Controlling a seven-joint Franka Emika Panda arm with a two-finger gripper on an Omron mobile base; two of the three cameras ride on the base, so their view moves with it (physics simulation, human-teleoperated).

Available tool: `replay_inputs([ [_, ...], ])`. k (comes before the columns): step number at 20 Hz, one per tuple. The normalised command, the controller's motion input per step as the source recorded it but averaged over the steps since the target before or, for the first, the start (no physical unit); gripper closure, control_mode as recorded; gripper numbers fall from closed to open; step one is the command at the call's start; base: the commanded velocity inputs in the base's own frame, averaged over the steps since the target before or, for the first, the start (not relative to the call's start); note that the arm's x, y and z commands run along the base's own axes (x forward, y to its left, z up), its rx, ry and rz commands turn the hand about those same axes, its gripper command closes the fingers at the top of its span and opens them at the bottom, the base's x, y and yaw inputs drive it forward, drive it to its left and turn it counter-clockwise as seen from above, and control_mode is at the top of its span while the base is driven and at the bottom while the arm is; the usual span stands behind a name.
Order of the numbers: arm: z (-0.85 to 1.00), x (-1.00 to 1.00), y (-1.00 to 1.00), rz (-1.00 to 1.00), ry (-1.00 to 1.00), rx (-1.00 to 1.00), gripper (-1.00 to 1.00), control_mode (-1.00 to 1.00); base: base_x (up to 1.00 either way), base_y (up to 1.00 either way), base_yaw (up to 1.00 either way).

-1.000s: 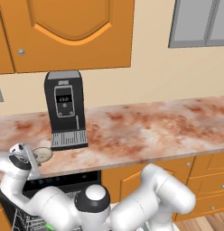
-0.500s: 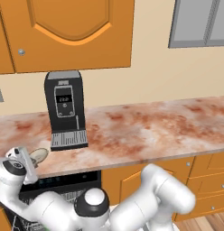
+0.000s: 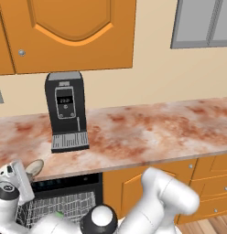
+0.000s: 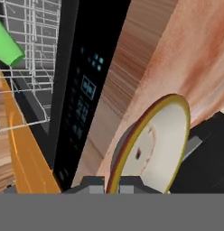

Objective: Pick up the cup and bowl from the counter, place them in the dishwasher, and close the dishwasher door.

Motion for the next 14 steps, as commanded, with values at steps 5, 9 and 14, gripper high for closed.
replay_inputs([
  [5, -0.32, -0.62, -0.17, 0.00, -0.10, 0.06, 1.00, -1.00, 0.00, 0.00, 0.00],
  [9, -0.50, -0.66, -0.20, 0.00, -0.09, 0.11, 1.00, -1.00, 0.00, 0.00, 0.00],
  [14, -0.57, -0.67, -0.18, 0.00, -0.08, 0.16, 1.00, -1.00, 0.00, 0.00, 0.00],
])
